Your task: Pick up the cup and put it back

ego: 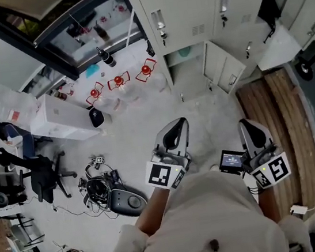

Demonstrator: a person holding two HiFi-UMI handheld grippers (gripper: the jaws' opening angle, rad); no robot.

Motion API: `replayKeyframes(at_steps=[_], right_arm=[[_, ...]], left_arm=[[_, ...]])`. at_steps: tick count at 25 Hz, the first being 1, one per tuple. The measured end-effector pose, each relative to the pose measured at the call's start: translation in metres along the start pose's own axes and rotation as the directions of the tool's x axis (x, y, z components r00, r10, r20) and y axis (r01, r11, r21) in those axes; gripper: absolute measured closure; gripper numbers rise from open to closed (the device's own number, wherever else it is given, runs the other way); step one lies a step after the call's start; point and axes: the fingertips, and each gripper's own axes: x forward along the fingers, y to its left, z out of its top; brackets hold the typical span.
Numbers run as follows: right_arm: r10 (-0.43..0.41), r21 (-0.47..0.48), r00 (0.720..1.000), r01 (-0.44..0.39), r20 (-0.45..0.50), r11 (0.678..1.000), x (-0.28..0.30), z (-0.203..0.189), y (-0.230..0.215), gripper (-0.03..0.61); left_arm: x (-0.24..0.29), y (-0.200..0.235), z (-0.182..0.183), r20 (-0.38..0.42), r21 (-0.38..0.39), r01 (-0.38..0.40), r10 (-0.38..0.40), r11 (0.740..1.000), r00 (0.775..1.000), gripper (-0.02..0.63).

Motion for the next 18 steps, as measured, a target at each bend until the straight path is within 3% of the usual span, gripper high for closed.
replayKeyframes(at_steps=[10, 18], right_arm=[[0.077, 0.070, 0.997, -0.075, -0.029, 0.995, -0.066, -0.022, 0.005, 0.554], [0.132, 0.028, 0.989, -0.130, -0.062, 0.991, -0.103, -0.037, 0.051, 0.554]], left_arm=[[-0.038, -0.067, -0.019, -0.057, 0.007, -0.072, 0.073, 0.997, 0.996, 0.605], [-0.103, -0.094, -0.027, -0.065, 0.000, -0.115, 0.115, 0.993, 0.991, 0.606]])
